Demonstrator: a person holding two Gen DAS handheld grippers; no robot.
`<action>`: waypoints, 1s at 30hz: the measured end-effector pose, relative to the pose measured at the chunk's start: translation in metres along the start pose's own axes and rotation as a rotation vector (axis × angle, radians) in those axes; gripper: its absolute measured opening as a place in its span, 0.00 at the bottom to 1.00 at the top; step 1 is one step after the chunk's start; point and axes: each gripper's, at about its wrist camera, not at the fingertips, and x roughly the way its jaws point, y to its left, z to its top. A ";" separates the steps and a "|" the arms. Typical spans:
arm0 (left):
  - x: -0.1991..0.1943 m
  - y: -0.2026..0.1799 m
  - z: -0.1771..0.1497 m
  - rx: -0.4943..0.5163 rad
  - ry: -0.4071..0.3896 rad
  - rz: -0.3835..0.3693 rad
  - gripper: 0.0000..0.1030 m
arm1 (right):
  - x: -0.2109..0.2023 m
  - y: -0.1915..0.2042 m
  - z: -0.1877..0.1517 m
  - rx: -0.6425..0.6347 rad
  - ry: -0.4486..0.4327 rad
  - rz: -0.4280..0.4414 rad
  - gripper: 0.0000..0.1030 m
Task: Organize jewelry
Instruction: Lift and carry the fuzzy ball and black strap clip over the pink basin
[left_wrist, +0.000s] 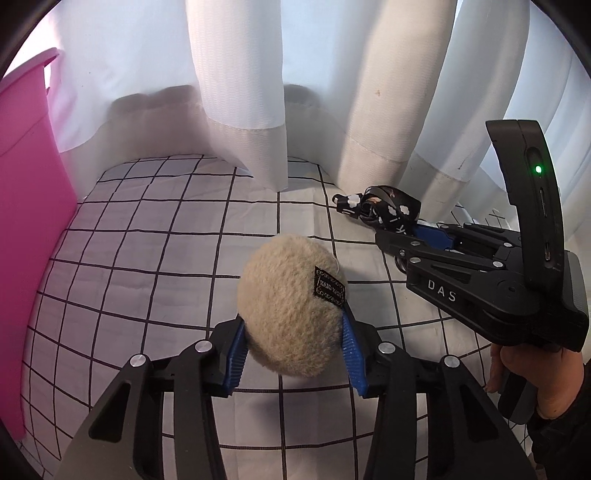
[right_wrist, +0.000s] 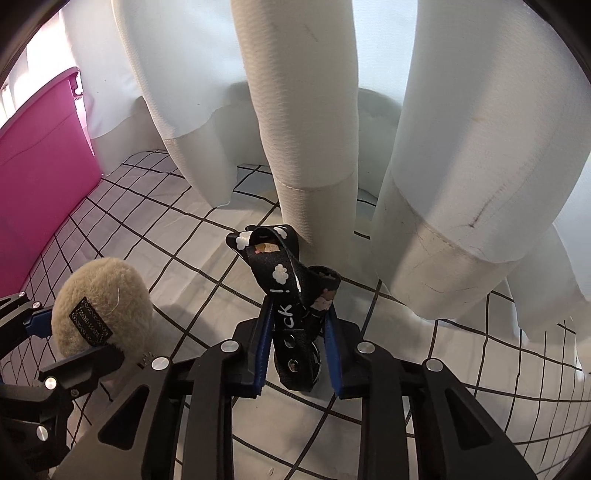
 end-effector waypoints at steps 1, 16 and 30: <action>-0.003 0.002 0.000 -0.003 -0.005 0.001 0.42 | -0.002 0.001 -0.001 0.004 -0.002 0.001 0.24; -0.079 0.031 0.002 -0.027 -0.084 -0.022 0.42 | -0.083 0.026 -0.017 0.124 -0.089 0.027 0.24; -0.193 0.057 0.036 0.013 -0.247 -0.042 0.42 | -0.181 0.096 0.017 0.142 -0.246 0.046 0.24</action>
